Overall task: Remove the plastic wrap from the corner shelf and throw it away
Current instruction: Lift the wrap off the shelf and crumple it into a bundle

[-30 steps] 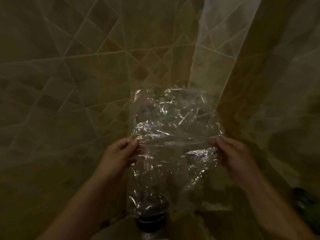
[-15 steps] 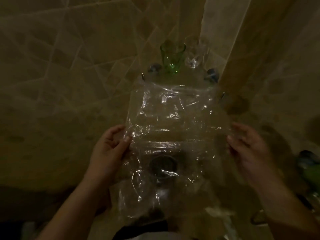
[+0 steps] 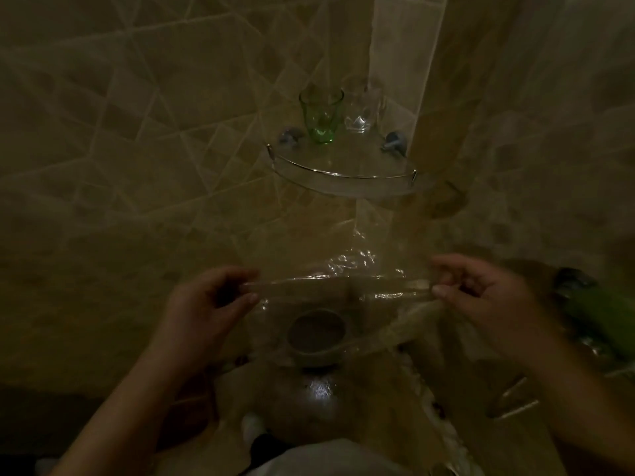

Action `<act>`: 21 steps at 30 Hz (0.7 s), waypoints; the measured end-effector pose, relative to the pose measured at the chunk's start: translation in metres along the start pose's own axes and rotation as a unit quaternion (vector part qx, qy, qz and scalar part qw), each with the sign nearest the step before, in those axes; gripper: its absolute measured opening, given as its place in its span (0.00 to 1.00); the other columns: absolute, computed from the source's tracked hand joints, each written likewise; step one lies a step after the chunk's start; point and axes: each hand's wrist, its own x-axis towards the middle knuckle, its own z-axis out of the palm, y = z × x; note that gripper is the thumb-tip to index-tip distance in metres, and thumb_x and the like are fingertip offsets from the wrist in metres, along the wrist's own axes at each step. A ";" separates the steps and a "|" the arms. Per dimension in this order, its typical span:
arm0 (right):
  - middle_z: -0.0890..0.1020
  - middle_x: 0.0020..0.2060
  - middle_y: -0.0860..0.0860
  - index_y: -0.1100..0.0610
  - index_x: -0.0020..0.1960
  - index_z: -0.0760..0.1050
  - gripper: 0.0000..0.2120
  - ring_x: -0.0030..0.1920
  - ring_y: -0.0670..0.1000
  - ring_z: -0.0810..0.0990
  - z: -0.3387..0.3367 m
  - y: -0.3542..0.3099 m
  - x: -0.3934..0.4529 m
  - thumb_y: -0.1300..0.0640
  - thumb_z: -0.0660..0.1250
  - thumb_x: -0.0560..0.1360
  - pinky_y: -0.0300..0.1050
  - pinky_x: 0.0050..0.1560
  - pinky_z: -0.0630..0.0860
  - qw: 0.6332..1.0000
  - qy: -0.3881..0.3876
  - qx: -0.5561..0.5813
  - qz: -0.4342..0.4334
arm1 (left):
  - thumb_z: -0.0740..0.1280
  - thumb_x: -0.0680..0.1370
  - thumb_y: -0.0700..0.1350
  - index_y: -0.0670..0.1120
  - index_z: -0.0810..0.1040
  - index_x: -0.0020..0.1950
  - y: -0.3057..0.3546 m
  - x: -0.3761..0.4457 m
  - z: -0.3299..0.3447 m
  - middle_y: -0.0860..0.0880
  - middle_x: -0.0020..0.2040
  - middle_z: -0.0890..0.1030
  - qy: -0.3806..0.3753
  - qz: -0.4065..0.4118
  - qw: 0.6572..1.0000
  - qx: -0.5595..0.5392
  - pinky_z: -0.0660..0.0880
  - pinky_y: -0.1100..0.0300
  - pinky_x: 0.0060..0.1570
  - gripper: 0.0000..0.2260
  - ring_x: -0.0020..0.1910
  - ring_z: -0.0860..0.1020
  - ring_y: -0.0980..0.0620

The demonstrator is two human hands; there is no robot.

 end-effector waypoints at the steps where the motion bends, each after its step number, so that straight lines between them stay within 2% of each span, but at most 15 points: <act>1: 0.81 0.41 0.37 0.34 0.46 0.78 0.22 0.40 0.41 0.79 0.001 -0.001 -0.002 0.63 0.72 0.70 0.28 0.38 0.72 0.996 0.000 -0.083 -0.026 | 0.75 0.69 0.40 0.60 0.82 0.45 0.002 0.001 0.000 0.54 0.40 0.81 0.020 0.037 0.997 0.069 0.75 0.65 0.35 0.14 0.41 0.79 0.63; 2: 0.79 0.42 0.38 0.35 0.44 0.77 0.18 0.40 0.42 0.79 0.003 -0.004 -0.003 0.60 0.71 0.71 0.29 0.37 0.72 0.989 -0.003 -0.140 -0.049 | 0.75 0.69 0.37 0.54 0.83 0.45 0.004 0.002 0.000 0.55 0.39 0.77 0.039 0.072 0.990 0.111 0.73 0.64 0.34 0.12 0.40 0.76 0.63; 4: 0.76 0.41 0.41 0.37 0.40 0.76 0.16 0.39 0.43 0.77 0.003 -0.008 -0.004 0.59 0.71 0.71 0.31 0.35 0.70 0.983 -0.002 -0.175 -0.063 | 0.75 0.69 0.35 0.45 0.83 0.43 0.008 0.004 -0.003 0.54 0.41 0.74 0.063 0.109 0.986 0.109 0.69 0.67 0.38 0.07 0.41 0.73 0.64; 6: 0.74 0.40 0.42 0.40 0.38 0.75 0.14 0.39 0.43 0.76 -0.002 -0.011 0.000 0.60 0.72 0.71 0.33 0.36 0.68 0.979 0.008 -0.195 -0.052 | 0.73 0.71 0.35 0.43 0.81 0.43 0.017 0.006 -0.009 0.56 0.48 0.77 0.057 0.139 0.986 0.070 0.71 0.70 0.46 0.04 0.48 0.75 0.64; 8: 0.72 0.45 0.39 0.41 0.44 0.75 0.07 0.44 0.45 0.76 -0.003 -0.023 0.006 0.50 0.71 0.69 0.35 0.41 0.68 0.964 -0.009 -0.260 -0.049 | 0.71 0.75 0.40 0.44 0.80 0.46 0.033 0.011 -0.013 0.57 0.53 0.80 0.030 0.166 0.984 0.051 0.75 0.62 0.52 0.02 0.52 0.79 0.60; 10: 0.70 0.54 0.36 0.38 0.57 0.71 0.23 0.50 0.46 0.74 0.008 -0.039 0.011 0.35 0.68 0.63 0.43 0.46 0.71 0.955 -0.059 -0.288 -0.035 | 0.69 0.77 0.42 0.45 0.80 0.49 0.053 0.019 -0.017 0.53 0.48 0.83 -0.026 0.190 0.980 0.052 0.79 0.52 0.49 0.03 0.49 0.81 0.56; 11: 0.69 0.55 0.36 0.36 0.60 0.67 0.30 0.51 0.45 0.73 0.018 -0.047 0.014 0.32 0.67 0.60 0.45 0.47 0.72 0.955 -0.073 -0.286 -0.039 | 0.68 0.77 0.42 0.46 0.79 0.49 0.062 0.024 -0.017 0.52 0.47 0.83 -0.061 0.208 0.974 0.061 0.79 0.53 0.47 0.02 0.48 0.81 0.56; 12: 0.71 0.53 0.36 0.35 0.60 0.67 0.29 0.50 0.44 0.74 0.029 -0.055 0.017 0.33 0.68 0.61 0.45 0.46 0.72 0.953 -0.095 -0.281 -0.056 | 0.68 0.78 0.42 0.46 0.79 0.49 0.071 0.029 -0.017 0.52 0.46 0.83 -0.085 0.229 0.967 0.074 0.79 0.57 0.45 0.02 0.47 0.81 0.56; 14: 0.78 0.40 0.35 0.36 0.46 0.73 0.09 0.41 0.42 0.77 0.052 -0.066 0.025 0.44 0.70 0.68 0.41 0.39 0.71 0.953 -0.132 -0.256 -0.093 | 0.68 0.77 0.41 0.47 0.79 0.49 0.085 0.037 -0.015 0.52 0.45 0.82 -0.068 0.254 0.960 0.100 0.76 0.64 0.42 0.03 0.46 0.81 0.57; 15: 0.79 0.33 0.37 0.37 0.39 0.74 0.08 0.36 0.42 0.78 0.058 -0.067 0.030 0.50 0.70 0.71 0.39 0.36 0.71 0.963 -0.130 -0.221 -0.088 | 0.68 0.77 0.40 0.46 0.79 0.51 0.088 0.040 -0.015 0.51 0.46 0.82 -0.015 0.264 0.958 0.114 0.75 0.64 0.42 0.04 0.46 0.81 0.54; 16: 0.80 0.31 0.39 0.37 0.38 0.76 0.12 0.34 0.42 0.79 0.062 -0.066 0.035 0.55 0.69 0.72 0.38 0.35 0.73 0.975 -0.119 -0.174 -0.067 | 0.69 0.76 0.39 0.44 0.79 0.53 0.088 0.042 -0.014 0.48 0.49 0.82 0.061 0.276 0.950 0.131 0.74 0.62 0.43 0.07 0.48 0.81 0.50; 18: 0.84 0.35 0.42 0.45 0.47 0.81 0.10 0.35 0.43 0.82 0.063 -0.058 0.042 0.60 0.69 0.73 0.40 0.37 0.76 0.994 -0.092 -0.060 -0.001 | 0.71 0.74 0.43 0.40 0.75 0.60 0.078 0.037 -0.011 0.44 0.57 0.79 0.190 0.284 0.930 0.140 0.73 0.55 0.53 0.17 0.56 0.78 0.45; 20: 0.85 0.35 0.41 0.51 0.50 0.82 0.10 0.35 0.40 0.82 0.061 -0.052 0.041 0.63 0.68 0.73 0.35 0.34 0.74 0.996 -0.072 0.037 0.030 | 0.72 0.72 0.52 0.40 0.67 0.68 0.055 0.026 -0.001 0.41 0.67 0.71 0.232 0.244 0.934 0.117 0.68 0.52 0.65 0.30 0.66 0.70 0.44; 21: 0.86 0.36 0.40 0.51 0.47 0.82 0.10 0.35 0.40 0.82 0.061 -0.048 0.039 0.64 0.68 0.73 0.34 0.33 0.74 0.993 -0.071 0.085 0.043 | 0.73 0.69 0.57 0.43 0.61 0.72 0.041 0.020 0.005 0.40 0.71 0.66 0.223 0.183 0.954 0.081 0.64 0.55 0.68 0.38 0.70 0.66 0.46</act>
